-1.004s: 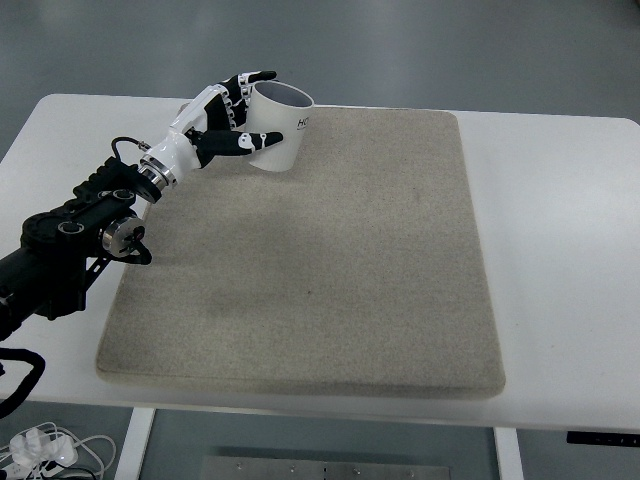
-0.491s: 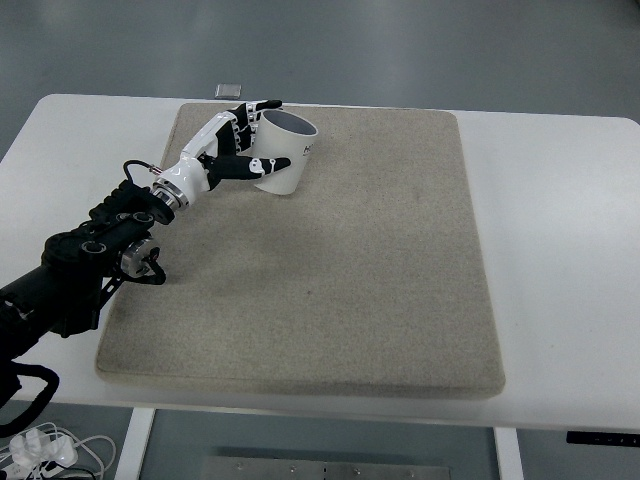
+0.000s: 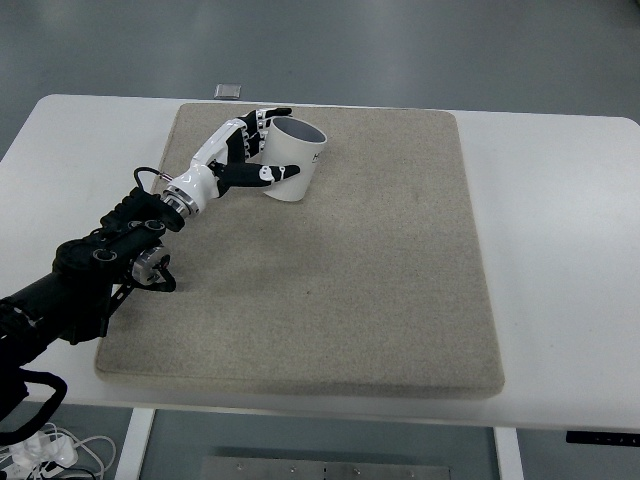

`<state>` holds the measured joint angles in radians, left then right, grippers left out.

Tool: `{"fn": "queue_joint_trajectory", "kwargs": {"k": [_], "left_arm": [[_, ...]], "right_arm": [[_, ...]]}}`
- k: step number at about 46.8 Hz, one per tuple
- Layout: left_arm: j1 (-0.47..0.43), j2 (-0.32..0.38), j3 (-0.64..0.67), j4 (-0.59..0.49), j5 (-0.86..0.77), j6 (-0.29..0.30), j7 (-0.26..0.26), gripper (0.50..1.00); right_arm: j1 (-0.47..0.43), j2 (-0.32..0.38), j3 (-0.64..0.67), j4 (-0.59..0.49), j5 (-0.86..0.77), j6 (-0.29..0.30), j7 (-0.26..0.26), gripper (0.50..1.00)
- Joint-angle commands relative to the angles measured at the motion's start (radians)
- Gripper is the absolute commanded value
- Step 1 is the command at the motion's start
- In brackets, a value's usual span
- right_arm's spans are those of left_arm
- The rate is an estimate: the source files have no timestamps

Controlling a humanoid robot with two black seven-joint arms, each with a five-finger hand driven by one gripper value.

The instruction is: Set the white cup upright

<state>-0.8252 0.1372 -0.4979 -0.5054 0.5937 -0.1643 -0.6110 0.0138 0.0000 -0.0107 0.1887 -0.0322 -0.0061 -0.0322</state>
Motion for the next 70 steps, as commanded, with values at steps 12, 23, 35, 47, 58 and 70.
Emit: {"fn": "queue_joint_trajectory", "kwargs": {"k": [12,23,35,47,58,70], "left_arm": [[0.018,0.004,-0.007,-0.039,-0.008,-0.009,0.0,1.0],[0.024,0.039,-0.014,-0.091,-0.009,-0.011,0.0,1.0],[0.023,0.114,-0.065,-0.194,-0.011,-0.009,0.0,1.0],[0.006,0.165,-0.122,-0.214,-0.031,-0.04,0.0,1.0],[-0.045,0.203,-0.172,-0.13,-0.152,-0.041,0.0,0.999],[-0.15,0.205,-0.163,0.061,-0.431,-0.052,0.0,0.999]], "right_arm": [[0.0,0.0,0.0,0.0,0.0,0.0,0.0,0.952],[0.0,0.0,0.0,0.0,0.0,0.0,0.0,0.952],[0.0,0.0,0.0,0.0,0.0,0.0,0.0,0.952],[0.0,0.0,0.0,0.0,0.0,0.0,0.0,0.952],[0.0,0.0,0.0,0.0,0.0,0.0,0.0,0.952],[0.0,0.0,0.0,0.0,0.0,0.0,0.0,0.952]]}}
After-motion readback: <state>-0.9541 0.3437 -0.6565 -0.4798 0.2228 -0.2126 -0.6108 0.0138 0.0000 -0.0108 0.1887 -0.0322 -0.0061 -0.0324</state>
